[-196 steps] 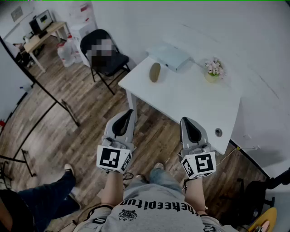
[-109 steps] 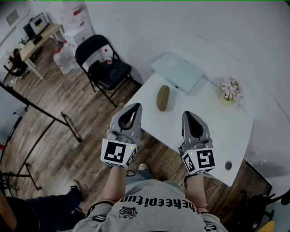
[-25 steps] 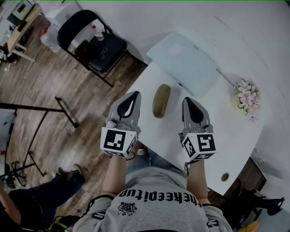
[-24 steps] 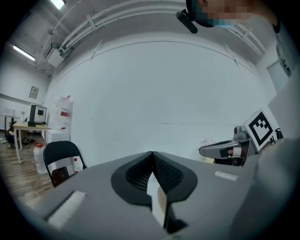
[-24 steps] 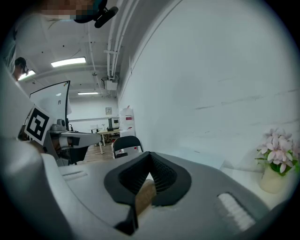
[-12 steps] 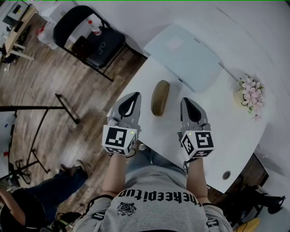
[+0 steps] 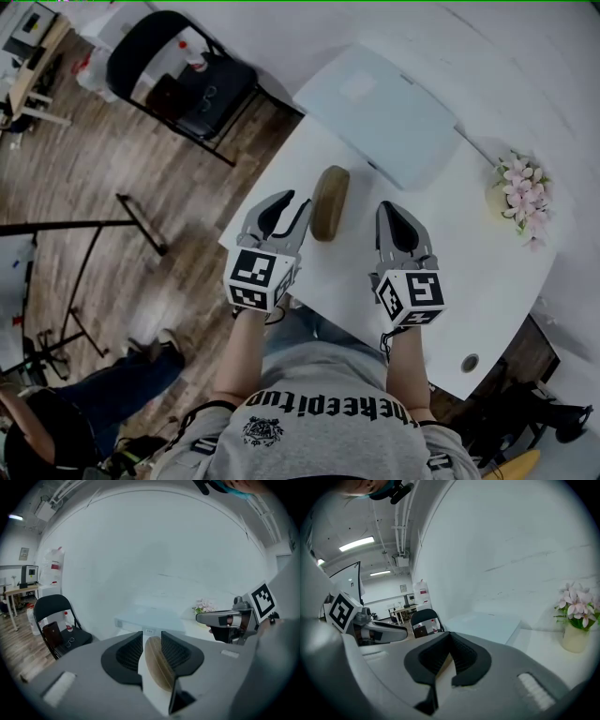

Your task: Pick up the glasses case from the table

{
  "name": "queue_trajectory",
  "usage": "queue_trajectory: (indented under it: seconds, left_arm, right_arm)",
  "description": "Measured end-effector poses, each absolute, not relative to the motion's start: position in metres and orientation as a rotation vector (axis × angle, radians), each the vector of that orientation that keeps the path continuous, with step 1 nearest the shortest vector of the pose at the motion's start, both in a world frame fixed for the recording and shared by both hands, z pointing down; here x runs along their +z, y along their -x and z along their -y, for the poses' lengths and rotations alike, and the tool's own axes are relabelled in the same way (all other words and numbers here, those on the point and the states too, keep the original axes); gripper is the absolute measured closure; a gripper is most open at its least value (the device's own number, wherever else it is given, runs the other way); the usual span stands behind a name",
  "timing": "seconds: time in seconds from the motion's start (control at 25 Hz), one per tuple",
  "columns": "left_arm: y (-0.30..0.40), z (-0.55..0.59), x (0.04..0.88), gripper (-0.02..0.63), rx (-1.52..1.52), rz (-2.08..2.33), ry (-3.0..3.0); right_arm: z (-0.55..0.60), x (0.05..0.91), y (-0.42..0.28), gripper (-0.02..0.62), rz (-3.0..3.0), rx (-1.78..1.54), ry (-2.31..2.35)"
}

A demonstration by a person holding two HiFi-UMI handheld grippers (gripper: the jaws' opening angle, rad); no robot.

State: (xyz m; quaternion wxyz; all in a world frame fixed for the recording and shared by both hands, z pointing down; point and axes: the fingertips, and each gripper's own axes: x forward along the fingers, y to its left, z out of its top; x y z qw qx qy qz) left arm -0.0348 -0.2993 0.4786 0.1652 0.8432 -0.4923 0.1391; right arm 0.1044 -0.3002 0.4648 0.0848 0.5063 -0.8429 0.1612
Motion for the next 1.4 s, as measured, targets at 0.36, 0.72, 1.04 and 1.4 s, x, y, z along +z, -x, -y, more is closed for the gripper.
queue_trajectory:
  seconds: [0.36,0.72,1.04,1.4]
  left_arm:
    - [0.009,0.308,0.51,0.403,0.518,1.304,-2.362]
    - [-0.009,0.319,0.53,0.345,0.592,1.263,-2.322]
    - [-0.014,0.325,0.549,0.302,0.648,1.262,-2.26]
    - [-0.02,0.328,0.566,0.301,0.723,1.254,-2.221]
  right_arm:
    - [0.306,0.468,-0.118,0.593,2.501,0.51,-1.542]
    - [0.313,0.472,-0.133,0.592,2.486,0.538,-1.568]
    - [0.318,0.477,-0.137,0.593,2.485,0.547,-1.558]
    - [0.321,0.481,-0.144,0.592,2.473,0.557,-1.561]
